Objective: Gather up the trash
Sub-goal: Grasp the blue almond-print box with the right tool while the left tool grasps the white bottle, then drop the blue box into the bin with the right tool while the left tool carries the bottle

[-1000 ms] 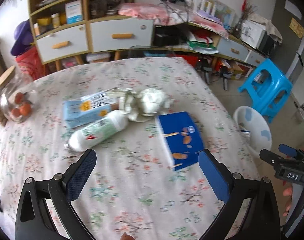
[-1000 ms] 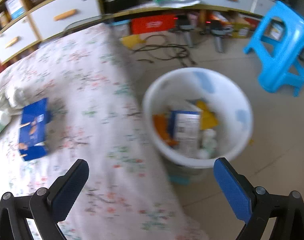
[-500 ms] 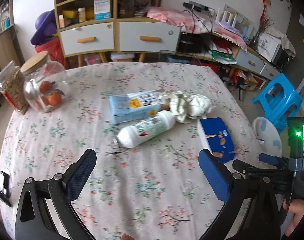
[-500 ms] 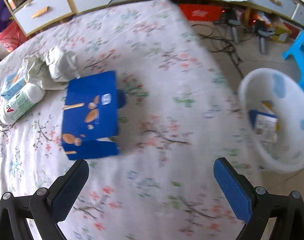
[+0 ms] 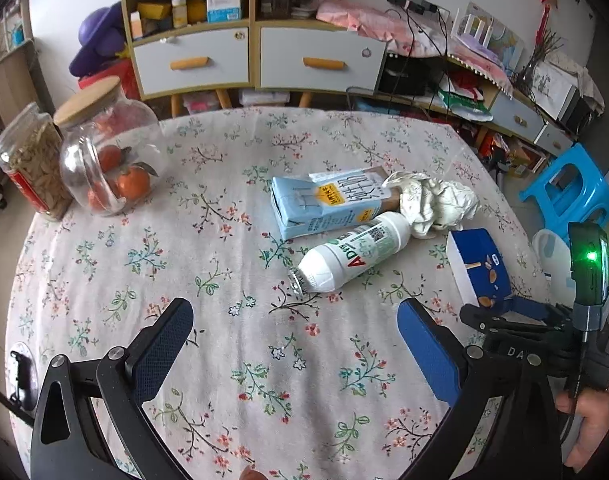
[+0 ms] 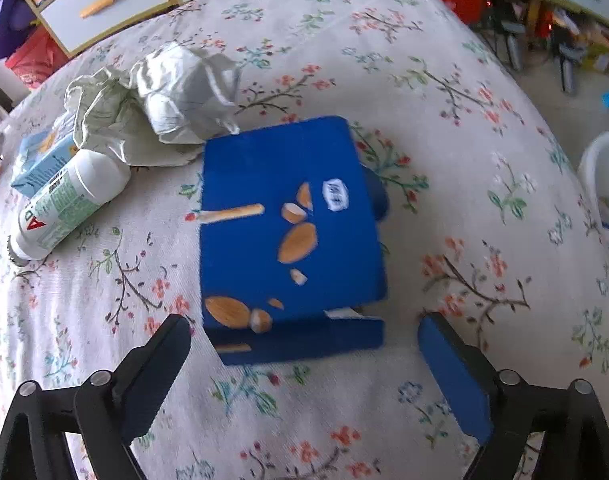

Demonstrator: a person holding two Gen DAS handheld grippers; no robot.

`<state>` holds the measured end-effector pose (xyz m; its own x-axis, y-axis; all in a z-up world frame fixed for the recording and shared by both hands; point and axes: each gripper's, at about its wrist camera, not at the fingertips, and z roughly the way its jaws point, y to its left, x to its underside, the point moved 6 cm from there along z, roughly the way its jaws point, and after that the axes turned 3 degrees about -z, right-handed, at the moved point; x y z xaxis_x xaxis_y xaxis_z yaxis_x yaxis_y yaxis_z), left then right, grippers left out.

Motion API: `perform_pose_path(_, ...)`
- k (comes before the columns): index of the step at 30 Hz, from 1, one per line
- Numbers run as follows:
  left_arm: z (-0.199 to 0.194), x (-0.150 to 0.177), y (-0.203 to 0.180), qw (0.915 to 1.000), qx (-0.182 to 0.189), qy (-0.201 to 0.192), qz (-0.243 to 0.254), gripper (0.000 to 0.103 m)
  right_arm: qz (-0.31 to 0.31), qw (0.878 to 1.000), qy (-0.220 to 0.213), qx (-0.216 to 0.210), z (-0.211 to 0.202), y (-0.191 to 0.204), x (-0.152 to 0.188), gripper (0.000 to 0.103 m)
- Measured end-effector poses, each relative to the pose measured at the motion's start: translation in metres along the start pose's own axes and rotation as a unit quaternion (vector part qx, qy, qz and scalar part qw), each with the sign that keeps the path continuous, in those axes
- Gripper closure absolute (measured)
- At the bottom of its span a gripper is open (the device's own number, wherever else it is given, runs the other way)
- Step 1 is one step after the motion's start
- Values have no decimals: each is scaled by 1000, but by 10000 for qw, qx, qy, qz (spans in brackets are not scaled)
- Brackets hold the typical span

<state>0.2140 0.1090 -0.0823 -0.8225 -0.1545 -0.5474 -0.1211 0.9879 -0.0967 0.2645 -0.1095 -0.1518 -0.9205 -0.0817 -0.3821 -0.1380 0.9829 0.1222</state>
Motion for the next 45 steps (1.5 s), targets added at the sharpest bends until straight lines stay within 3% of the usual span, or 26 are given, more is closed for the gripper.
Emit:
perform_pose_path(4,13,-5,4,9999,58,108,-9,0,-50,9999,-91,85,3,5,-6,19)
perform_pose_path(6,18,-8,3,9999,56,123,22,0,-62,9998,-123,155,3,4,-7,29)
perform_pose_path(16,46,-22,-20,9989,243,119,383,1,198,9998,-61,-52,-5,-10,-9,32)
perform_pose_path(23,66,-22,-41,9968,597,379,374,29,452,9988,-68,-156,-19,-33,-8,32)
perform_pose_path(31,77,-6,-64,9924,718,739,671,45,581,9982,-101,-123,-33,-57,-4,32)
perform_pose_path(34,80,2,-74,9909,737,889,695,57,615,9980,-102,-145,-38,-62,-1,32)
perform_pose_path(45,69,16,-98,9892,830,993,685,60,592,9977,-260,-188,-60,-73,3,32)
